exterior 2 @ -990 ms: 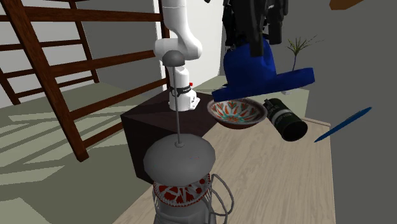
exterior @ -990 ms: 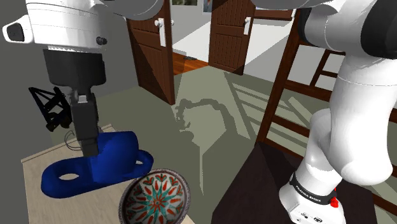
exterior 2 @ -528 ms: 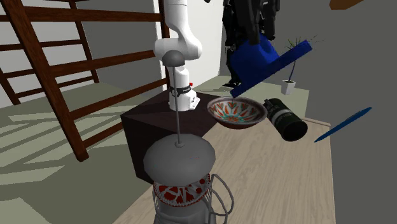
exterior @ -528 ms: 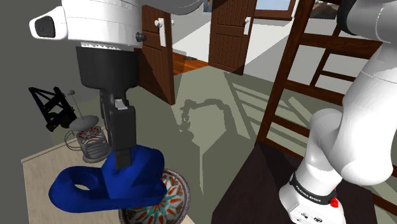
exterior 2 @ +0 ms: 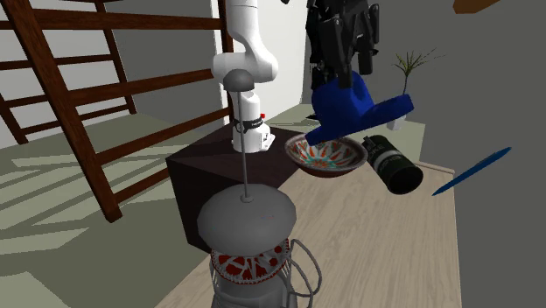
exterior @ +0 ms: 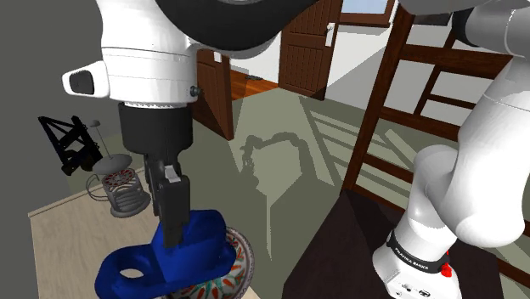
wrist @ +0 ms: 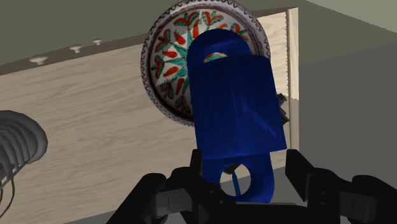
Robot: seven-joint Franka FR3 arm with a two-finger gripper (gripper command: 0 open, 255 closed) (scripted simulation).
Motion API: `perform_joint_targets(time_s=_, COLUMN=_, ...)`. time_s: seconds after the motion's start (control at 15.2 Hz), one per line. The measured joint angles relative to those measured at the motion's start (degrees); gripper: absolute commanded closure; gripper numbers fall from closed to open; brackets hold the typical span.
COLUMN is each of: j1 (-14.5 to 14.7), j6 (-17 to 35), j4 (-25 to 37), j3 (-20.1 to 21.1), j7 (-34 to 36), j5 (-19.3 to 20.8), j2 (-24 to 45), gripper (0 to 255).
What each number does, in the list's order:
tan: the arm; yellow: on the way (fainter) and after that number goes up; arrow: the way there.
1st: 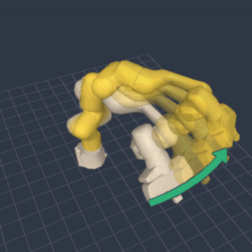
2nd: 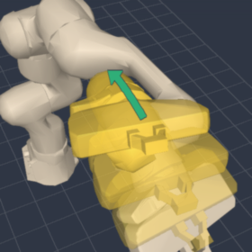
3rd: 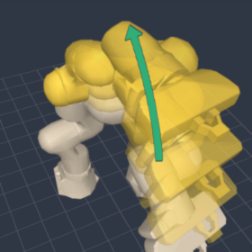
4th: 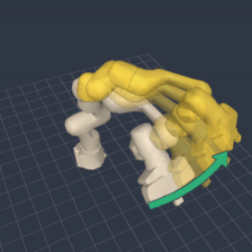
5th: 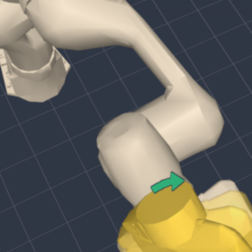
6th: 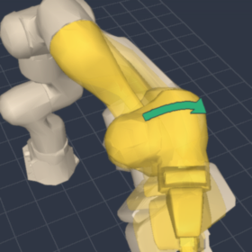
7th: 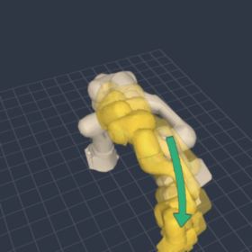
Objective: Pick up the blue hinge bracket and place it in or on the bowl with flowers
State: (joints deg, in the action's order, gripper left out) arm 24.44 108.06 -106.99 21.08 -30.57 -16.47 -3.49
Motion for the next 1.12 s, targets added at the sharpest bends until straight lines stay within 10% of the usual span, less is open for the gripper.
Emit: perform_joint_targets(time_s=1.12, j1=0.4, j6=9.1, j4=-7.2, j3=0.6, j7=-2.0, j5=-0.8, j2=0.7, gripper=255)
